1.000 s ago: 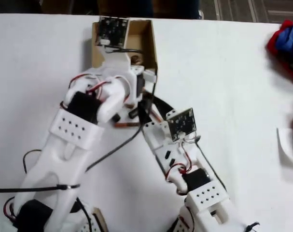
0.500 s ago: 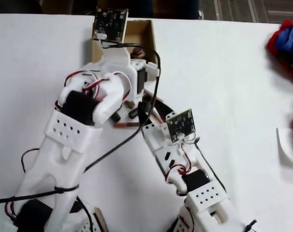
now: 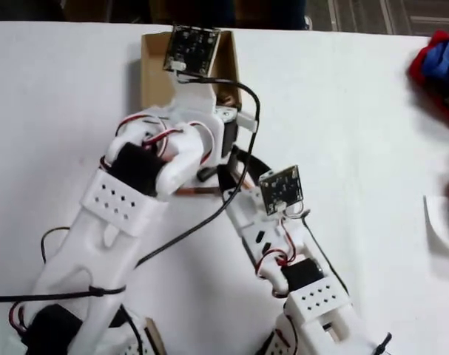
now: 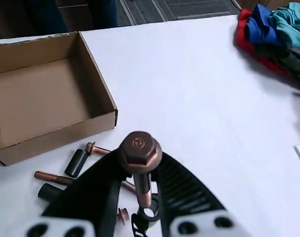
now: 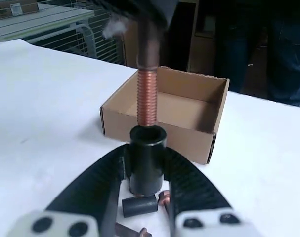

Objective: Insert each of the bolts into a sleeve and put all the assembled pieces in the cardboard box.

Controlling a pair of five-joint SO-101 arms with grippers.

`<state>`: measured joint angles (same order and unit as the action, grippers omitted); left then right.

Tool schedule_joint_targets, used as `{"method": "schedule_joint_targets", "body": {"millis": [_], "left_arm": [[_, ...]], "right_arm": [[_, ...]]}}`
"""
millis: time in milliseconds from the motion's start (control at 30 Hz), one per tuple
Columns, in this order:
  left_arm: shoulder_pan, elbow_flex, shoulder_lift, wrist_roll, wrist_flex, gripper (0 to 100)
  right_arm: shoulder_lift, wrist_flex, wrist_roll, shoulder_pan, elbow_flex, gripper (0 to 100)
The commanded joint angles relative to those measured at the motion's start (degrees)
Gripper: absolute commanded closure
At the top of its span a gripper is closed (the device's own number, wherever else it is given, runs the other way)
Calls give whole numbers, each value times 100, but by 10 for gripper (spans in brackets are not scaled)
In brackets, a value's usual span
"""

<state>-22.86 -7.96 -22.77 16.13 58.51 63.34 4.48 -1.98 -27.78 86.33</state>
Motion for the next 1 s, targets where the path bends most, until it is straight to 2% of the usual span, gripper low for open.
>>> {"method": "schedule_joint_targets", "body": {"millis": [0, 300, 633, 967], "left_arm": [[-53, -233, -35, 9, -308, 972], [-62, -374, -35, 9, -378, 972], [-501, -365, -79, 9, -334, 972], [-448, -400, -26, 9, -246, 969]], "right_arm": [[154, 136, 9, 57, -88, 977], [154, 136, 9, 40, -88, 977], [154, 136, 9, 57, -88, 977], [163, 136, 9, 57, -88, 977]]}}
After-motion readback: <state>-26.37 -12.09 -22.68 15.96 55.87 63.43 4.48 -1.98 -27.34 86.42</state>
